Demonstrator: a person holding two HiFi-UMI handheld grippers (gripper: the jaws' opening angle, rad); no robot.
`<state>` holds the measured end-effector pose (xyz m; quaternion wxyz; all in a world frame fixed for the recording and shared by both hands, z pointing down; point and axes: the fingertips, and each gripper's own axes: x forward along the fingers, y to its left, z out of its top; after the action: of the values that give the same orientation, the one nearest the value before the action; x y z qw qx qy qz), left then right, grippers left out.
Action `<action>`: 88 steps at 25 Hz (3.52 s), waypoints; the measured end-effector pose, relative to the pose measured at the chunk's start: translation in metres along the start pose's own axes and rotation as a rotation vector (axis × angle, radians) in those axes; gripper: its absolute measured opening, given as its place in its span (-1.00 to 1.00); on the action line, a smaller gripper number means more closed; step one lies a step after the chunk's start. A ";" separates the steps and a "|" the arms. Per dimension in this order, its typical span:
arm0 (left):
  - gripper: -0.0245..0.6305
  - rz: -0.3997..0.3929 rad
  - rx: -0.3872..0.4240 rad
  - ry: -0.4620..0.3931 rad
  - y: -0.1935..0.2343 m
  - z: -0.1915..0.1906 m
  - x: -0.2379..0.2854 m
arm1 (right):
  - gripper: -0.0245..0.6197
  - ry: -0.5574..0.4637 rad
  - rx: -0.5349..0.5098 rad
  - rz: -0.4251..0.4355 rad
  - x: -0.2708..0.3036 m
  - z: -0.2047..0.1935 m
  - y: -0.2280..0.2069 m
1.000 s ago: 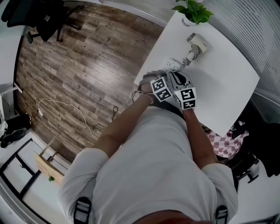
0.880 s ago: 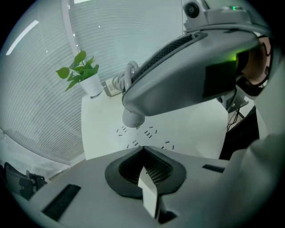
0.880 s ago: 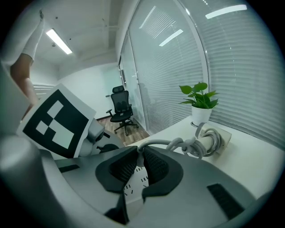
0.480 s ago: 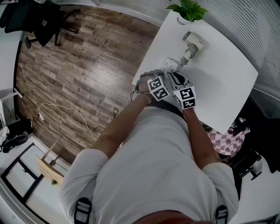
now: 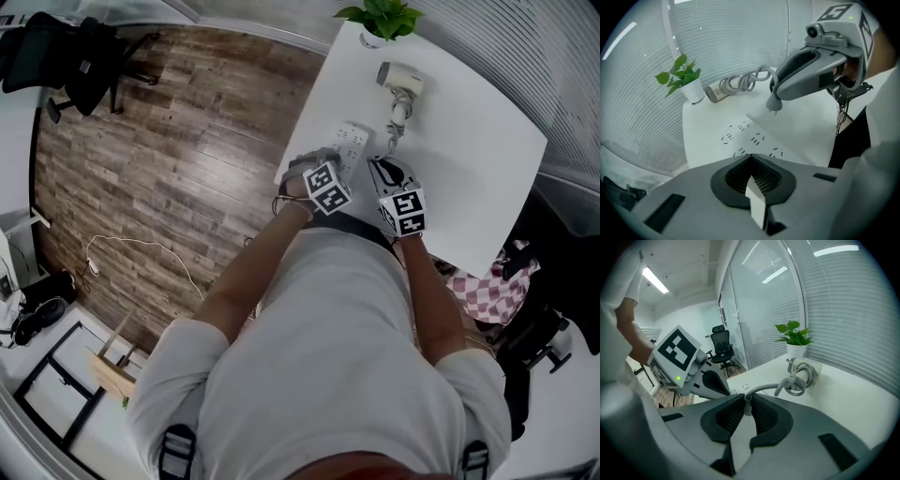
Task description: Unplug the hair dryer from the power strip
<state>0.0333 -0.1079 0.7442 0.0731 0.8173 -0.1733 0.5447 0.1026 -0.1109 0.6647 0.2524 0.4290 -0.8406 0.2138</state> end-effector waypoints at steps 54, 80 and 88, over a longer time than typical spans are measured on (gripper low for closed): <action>-0.84 0.069 -0.094 -0.304 0.014 0.038 -0.051 | -0.53 0.073 0.059 -0.112 -0.052 -0.040 -0.031; -0.84 -0.046 -0.313 -0.987 0.001 0.183 -0.301 | -0.80 -0.405 0.075 -0.090 -0.201 0.196 0.034; -0.84 -0.045 -0.293 -1.041 -0.003 0.195 -0.327 | -0.81 -0.429 0.044 -0.089 -0.212 0.213 0.043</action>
<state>0.0900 -0.0989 0.3673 0.1022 0.9639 -0.2433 0.0362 0.1230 -0.0798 0.3635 0.0677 0.5068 -0.8503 0.1245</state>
